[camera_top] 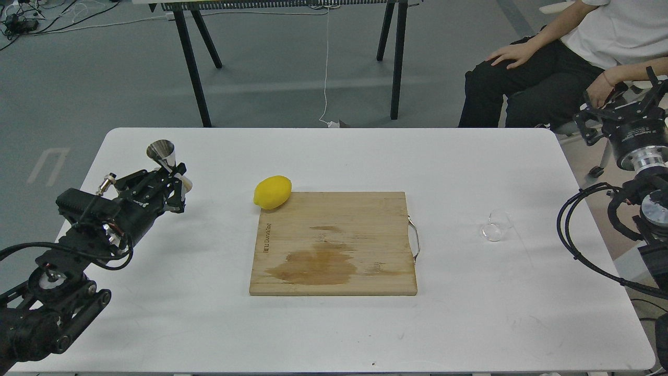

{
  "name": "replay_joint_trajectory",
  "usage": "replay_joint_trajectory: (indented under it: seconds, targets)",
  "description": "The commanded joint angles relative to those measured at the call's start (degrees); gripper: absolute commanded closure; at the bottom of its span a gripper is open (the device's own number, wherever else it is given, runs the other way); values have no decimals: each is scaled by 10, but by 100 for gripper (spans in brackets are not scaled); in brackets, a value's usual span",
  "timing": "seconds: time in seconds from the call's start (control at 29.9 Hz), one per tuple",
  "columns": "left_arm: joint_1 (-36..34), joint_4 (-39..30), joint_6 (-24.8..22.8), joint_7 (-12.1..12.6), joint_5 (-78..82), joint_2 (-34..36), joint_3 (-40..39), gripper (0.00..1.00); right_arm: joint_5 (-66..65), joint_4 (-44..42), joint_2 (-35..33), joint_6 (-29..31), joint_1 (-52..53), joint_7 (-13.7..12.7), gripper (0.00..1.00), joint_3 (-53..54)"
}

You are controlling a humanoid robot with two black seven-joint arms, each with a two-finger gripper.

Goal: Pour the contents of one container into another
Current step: 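Carry the jigger over the cutting board and lower it down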

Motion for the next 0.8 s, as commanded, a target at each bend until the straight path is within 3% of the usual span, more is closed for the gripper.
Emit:
replay_joint_trajectory:
  seconds: [0.0, 0.17, 0.37, 0.77]
  targets:
    - [-58, -6, -10, 0, 0, -8, 21, 95, 1, 1, -5, 0, -11, 1, 0, 5]
    - [-141, -8, -8, -1, 0, -57, 138, 96, 2, 1, -26, 0, -21, 1, 0, 7]
    - [-168, 4, -8, 0, 0, -140, 251, 96, 3, 0, -30, 0, -32, 2, 0, 9]
    - [-165, 93, -9, 1, 0, -220, 329, 95, 3, 0, -30, 0, -38, 2, 0, 9]
